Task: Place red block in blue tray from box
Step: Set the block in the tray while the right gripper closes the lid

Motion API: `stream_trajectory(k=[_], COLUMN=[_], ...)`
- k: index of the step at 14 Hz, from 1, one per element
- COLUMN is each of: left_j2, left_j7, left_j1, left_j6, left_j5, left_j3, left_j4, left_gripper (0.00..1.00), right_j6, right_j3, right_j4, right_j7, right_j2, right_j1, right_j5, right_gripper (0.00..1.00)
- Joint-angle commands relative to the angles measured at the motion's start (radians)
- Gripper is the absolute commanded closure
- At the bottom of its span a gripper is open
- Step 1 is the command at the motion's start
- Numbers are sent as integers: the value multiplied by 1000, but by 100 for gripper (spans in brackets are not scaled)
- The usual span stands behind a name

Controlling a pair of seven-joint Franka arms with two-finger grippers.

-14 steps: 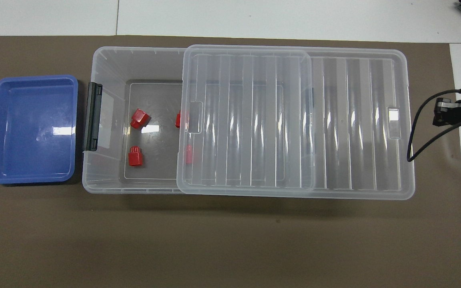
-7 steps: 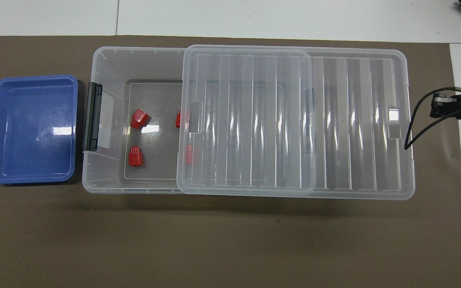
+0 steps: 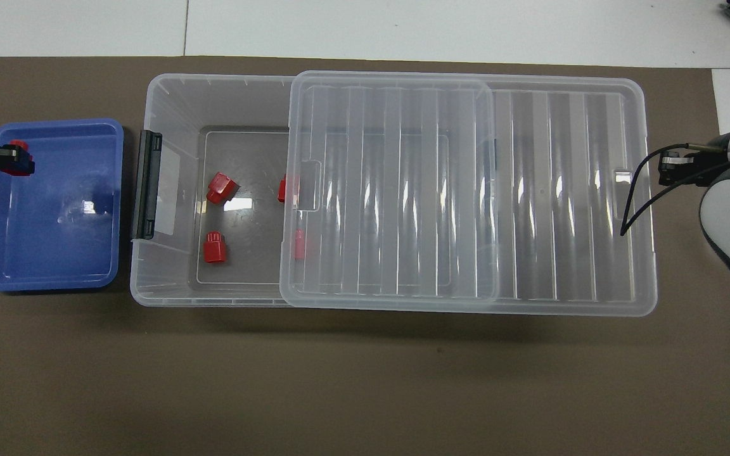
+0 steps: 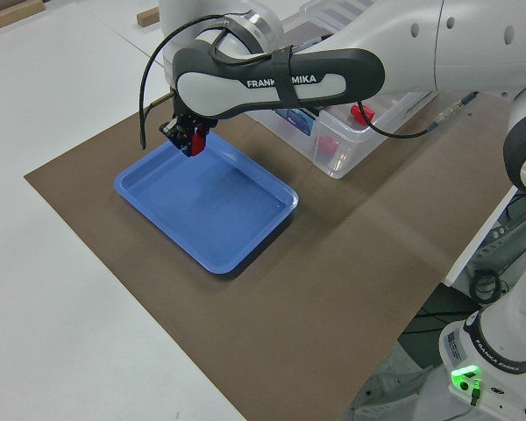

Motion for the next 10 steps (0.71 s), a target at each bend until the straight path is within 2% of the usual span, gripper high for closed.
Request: stream_trajectory(k=[1, 4, 10], left_j2=[1, -11, -16], left_j7=[60, 60, 60], left_j1=[7, 12, 38], left_j6=[57, 164, 175], left_j5=[-6, -7, -4], left_j3=[9, 12, 16], left_j4=[-52, -156, -183], left_gripper=[100, 100, 100], right_j6=[26, 33, 27], right_j3=[4, 6, 7], right_j4=[-20, -20, -25], right_j7=[-25, -17, -22], right_j2=[-9, -7, -10], right_j1=[6, 65, 179], right_j5=[13, 13, 13], right_gripper=[100, 100, 100])
